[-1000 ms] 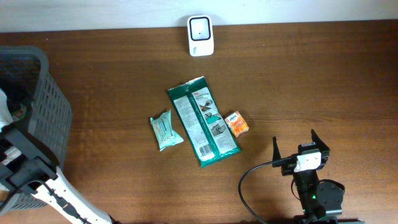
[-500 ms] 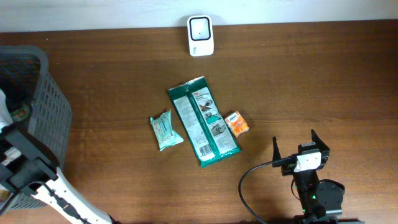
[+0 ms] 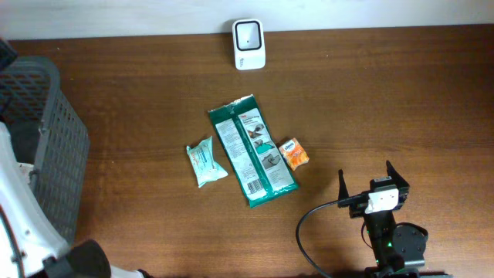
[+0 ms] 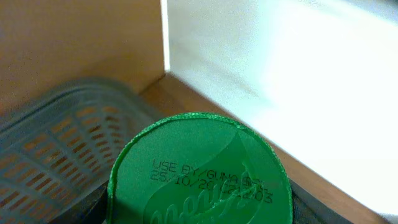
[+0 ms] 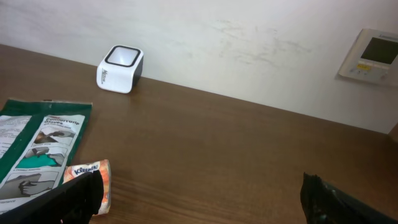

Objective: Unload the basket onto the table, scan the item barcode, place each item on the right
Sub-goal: 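Reach the left gripper into the basket and grasp the green-lidded jar, then carry the jar out and set it above the Kleenex pack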

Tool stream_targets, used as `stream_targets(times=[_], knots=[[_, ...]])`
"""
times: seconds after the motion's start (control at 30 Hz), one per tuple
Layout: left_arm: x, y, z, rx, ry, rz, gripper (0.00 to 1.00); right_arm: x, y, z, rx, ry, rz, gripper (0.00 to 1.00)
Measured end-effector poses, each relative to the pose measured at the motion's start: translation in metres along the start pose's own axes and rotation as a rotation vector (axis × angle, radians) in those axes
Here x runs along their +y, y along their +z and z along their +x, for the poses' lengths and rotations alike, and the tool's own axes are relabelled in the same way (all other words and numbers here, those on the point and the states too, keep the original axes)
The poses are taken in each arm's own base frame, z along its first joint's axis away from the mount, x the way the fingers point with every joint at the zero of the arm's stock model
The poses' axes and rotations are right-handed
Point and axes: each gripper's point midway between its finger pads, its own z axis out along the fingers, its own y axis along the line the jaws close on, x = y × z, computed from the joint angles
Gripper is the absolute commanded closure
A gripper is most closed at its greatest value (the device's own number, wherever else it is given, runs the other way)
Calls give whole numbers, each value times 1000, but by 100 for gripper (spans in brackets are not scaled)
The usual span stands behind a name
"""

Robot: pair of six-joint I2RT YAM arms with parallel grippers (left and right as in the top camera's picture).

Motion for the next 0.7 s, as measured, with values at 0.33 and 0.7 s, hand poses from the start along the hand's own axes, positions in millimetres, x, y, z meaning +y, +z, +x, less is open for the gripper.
stream_targets(times=[0.33,0.7], knots=[[-199,-96,66,71,233,452,40,0,0,0,0,0,0,2],[-366,-126,293,440,636,703,39,0,0,0,0,0,0,2]])
